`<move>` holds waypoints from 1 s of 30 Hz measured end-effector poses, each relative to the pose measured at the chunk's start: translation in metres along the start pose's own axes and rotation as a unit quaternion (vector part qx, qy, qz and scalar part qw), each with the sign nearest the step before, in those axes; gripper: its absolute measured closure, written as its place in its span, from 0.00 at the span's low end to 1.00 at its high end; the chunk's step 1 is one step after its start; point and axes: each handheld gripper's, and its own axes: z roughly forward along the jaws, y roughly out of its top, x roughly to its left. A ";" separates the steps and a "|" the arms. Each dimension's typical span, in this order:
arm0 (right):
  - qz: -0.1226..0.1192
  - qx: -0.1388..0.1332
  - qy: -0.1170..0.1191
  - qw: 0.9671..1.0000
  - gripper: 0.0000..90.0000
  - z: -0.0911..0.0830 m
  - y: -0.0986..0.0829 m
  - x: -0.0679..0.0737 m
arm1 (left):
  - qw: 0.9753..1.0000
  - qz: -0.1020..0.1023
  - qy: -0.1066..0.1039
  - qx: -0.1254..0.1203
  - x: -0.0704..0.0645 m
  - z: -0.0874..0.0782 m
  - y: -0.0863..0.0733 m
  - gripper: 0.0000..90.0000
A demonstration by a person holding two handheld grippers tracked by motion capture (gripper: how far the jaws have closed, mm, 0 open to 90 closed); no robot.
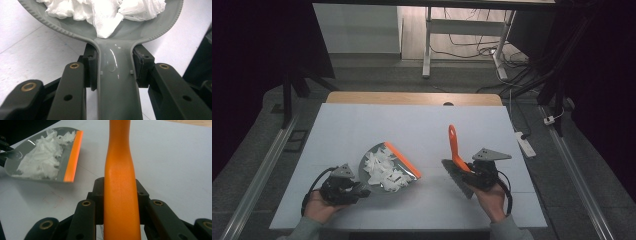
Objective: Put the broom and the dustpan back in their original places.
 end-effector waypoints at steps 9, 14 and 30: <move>-0.002 0.006 0.008 1.000 0.78 -0.010 -0.005 -0.008 | 0.999 -0.030 0.025 -0.028 0.003 -0.008 -0.001 0.69; -0.001 0.007 0.015 1.000 0.79 -0.016 -0.006 -0.010 | 0.998 -0.042 0.038 -0.036 0.003 -0.011 -0.002 0.69; 0.000 0.029 0.040 0.999 0.78 -0.020 -0.006 -0.016 | 0.988 -0.115 0.091 -0.051 0.005 -0.009 -0.005 0.69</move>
